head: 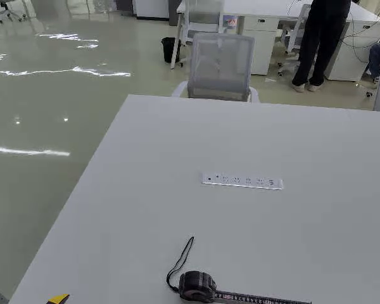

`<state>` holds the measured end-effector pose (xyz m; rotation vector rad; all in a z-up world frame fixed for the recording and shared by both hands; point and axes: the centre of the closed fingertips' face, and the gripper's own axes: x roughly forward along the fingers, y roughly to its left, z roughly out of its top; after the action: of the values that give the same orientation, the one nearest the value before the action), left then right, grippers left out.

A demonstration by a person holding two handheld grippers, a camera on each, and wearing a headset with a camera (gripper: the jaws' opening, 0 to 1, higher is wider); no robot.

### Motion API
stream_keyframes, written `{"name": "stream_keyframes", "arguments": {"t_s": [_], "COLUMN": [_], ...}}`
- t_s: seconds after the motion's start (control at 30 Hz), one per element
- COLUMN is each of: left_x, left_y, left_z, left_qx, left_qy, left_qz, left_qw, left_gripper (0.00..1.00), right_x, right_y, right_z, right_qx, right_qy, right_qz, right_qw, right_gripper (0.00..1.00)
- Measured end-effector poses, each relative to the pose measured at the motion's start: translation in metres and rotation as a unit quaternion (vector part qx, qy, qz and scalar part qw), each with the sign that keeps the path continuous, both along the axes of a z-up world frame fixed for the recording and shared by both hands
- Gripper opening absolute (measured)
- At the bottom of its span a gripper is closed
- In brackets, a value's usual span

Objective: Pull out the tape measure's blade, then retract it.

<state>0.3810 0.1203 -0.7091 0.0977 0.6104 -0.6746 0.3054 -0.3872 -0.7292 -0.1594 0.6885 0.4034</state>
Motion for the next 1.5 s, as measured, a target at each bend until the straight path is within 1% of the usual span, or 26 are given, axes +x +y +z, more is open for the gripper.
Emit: {"name": "stream_keyframes", "arguments": {"t_s": [0.03,0.17,0.27,0.4,0.47,0.6,0.67,0.83,0.87,0.9,0.93,0.97,1.03,1.13,1.23,1.27,1.33,1.4,1.47,1.5], "left_x": [0.0,0.001,0.001,0.004,0.005,0.006,0.007,0.013,0.015,0.017,0.017,0.019,0.019,0.017,0.017,0.018,0.018,0.02,0.02,0.021], "left_y": [-0.003,-0.006,-0.01,-0.014,-0.015,-0.018,-0.018,-0.02,-0.021,-0.021,-0.022,-0.023,-0.029,-0.041,-0.051,-0.055,-0.057,-0.062,-0.066,-0.068], "left_z": [0.002,0.003,0.002,0.006,0.006,0.008,0.009,0.015,0.017,0.018,0.018,0.02,0.022,0.025,0.027,0.025,0.021,0.019,0.018,0.018], "left_qx": [0.0,-0.002,-0.002,-0.007,-0.009,-0.007,-0.007,-0.014,-0.016,-0.019,-0.023,-0.023,-0.02,-0.014,-0.016,-0.015,-0.008,-0.011,-0.018,-0.019], "left_qy": [-0.001,-0.004,0.001,-0.001,-0.001,0.002,0.002,0.0,0.0,0.006,0.016,0.013,0.011,0.005,0.007,0.009,0.022,0.022,0.027,0.028], "left_qz": [-0.001,-0.003,-0.006,-0.003,-0.002,-0.002,-0.001,0.01,0.014,0.023,0.032,0.03,0.028,0.01,0.004,0.005,0.011,0.014,0.02,0.021], "left_qw": [1.0,1.0,1.0,1.0,1.0,1.0,1.0,0.9999,0.9998,0.9995,0.9991,0.9992,0.9994,0.9998,0.9998,0.9998,0.9997,0.9996,0.9993,0.9992], "left_gripper": [0.99,0.99,0.99,0.99,0.99,0.99,0.99,0.99,0.99,0.99,0.99,0.99,0.99,0.99,0.99,0.99,0.99,0.99,0.99,0.99], "right_x": [-0.001,-0.006,-0.009,-0.011,-0.009,-0.007,-0.007,-0.003,-0.002,-0.001,0.001,0.002,0.003,0.005,0.007,0.008,0.01,0.013,0.014,0.015], "right_y": [0.0,-0.004,-0.009,-0.01,-0.011,-0.011,-0.01,-0.01,-0.009,-0.008,-0.008,-0.007,-0.006,-0.005,-0.003,-0.003,-0.001,0.001,0.001,0.002], "right_z": [0.0,-0.003,-0.003,-0.004,-0.002,0.002,0.002,0.0,0.002,0.003,0.002,0.002,0.004,0.003,0.004,0.003,0.004,0.003,0.001,0.0], "right_qx": [0.001,-0.001,0.003,0.004,0.002,0.007,0.006,0.005,0.004,0.004,0.004,0.003,0.003,0.002,0.001,0.001,0.001,0.001,0.0,0.0], "right_qy": [0.001,0.003,0.003,0.004,-0.005,-0.009,-0.009,-0.01,-0.009,-0.009,-0.01,-0.011,-0.012,-0.014,-0.019,-0.02,-0.021,-0.021,-0.019,-0.019], "right_qz": [-0.001,-0.003,-0.01,-0.009,-0.004,-0.008,-0.006,0.001,0.001,0.001,0.003,0.005,0.008,0.015,0.023,0.026,0.028,0.032,0.035,0.037], "right_qw": [1.0,1.0,0.9999,0.9999,1.0,0.9999,0.9999,0.9999,0.9999,0.9999,0.9999,0.9999,0.9999,0.9998,0.9995,0.9995,0.9994,0.9992,0.9992,0.9991], "right_gripper": [1.0,1.0,1.0,1.0,1.0,1.0,1.0,1.0,1.0,1.0,1.0,1.0,1.0,1.0,0.98,0.98,0.97,0.97,0.97,0.96]}}
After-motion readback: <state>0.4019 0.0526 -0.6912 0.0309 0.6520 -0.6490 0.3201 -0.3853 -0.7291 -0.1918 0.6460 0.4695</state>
